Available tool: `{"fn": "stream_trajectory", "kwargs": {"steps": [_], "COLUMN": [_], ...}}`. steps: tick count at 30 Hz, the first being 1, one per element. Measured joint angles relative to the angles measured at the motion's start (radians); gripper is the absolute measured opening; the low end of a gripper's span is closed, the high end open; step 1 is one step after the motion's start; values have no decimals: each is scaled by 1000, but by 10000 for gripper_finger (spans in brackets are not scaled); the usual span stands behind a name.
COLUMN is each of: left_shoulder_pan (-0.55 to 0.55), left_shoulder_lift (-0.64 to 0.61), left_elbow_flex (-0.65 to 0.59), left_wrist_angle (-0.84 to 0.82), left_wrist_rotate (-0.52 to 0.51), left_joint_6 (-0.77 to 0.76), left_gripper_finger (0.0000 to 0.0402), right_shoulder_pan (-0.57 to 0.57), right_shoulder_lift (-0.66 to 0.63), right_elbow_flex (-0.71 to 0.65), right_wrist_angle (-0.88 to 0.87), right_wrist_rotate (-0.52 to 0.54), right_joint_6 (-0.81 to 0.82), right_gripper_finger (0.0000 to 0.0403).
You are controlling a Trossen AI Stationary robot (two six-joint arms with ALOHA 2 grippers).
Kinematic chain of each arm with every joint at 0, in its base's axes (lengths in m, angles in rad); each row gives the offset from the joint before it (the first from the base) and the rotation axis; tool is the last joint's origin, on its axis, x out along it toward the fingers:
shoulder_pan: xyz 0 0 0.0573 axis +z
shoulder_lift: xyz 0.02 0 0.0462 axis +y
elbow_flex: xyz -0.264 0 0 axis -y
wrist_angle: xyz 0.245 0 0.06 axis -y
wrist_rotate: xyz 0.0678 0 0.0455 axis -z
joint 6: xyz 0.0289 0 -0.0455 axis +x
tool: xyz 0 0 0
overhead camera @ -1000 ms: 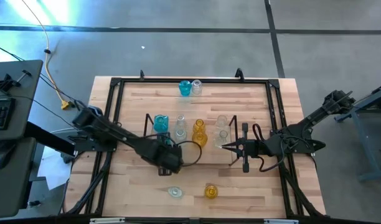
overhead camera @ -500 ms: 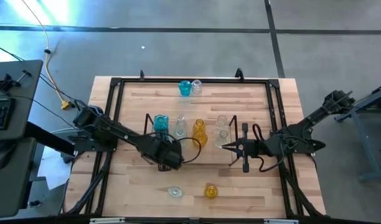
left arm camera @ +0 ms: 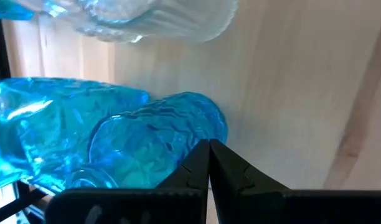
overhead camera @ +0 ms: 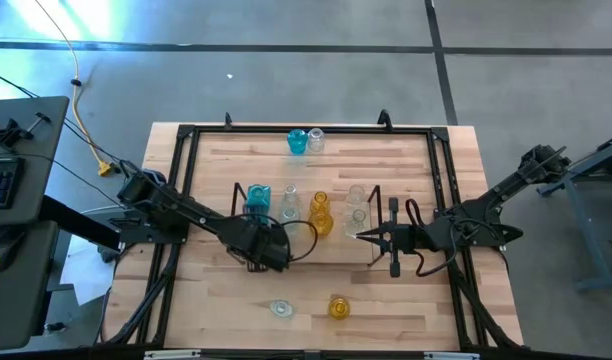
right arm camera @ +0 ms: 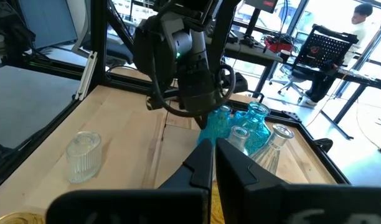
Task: Sort vases onto shelf
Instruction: Put the bottom right blue vase on the shelf
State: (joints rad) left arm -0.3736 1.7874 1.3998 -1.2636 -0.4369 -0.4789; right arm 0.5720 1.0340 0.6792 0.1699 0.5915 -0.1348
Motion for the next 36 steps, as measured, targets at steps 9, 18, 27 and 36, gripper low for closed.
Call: {"fn": "stream_trajectory", "kwargs": {"steps": [9, 18, 27, 36], "left_shoulder_pan": [1, -14, -15, -6], "left_shoulder_lift": [0, -41, -119, -119], "left_elbow_flex": [0, 0, 0, -74], "left_wrist_angle": [-26, 11, 48, 51], "left_wrist_rotate": [-11, 20, 82, 88], "left_joint_6": [-15, -10, -33, -33], "left_gripper_finger": [0, 0, 0, 0], "right_shoulder_pan": [0, 0, 0, 0], "right_shoulder_lift": [0, 0, 0, 0], "right_elbow_flex": [0, 0, 0, 0], "right_wrist_angle": [0, 0, -1, -1], "right_wrist_rotate": [0, 0, 0, 0], "right_joint_6": [3, 3, 4, 4], "right_gripper_finger": [0, 0, 0, 0]}}
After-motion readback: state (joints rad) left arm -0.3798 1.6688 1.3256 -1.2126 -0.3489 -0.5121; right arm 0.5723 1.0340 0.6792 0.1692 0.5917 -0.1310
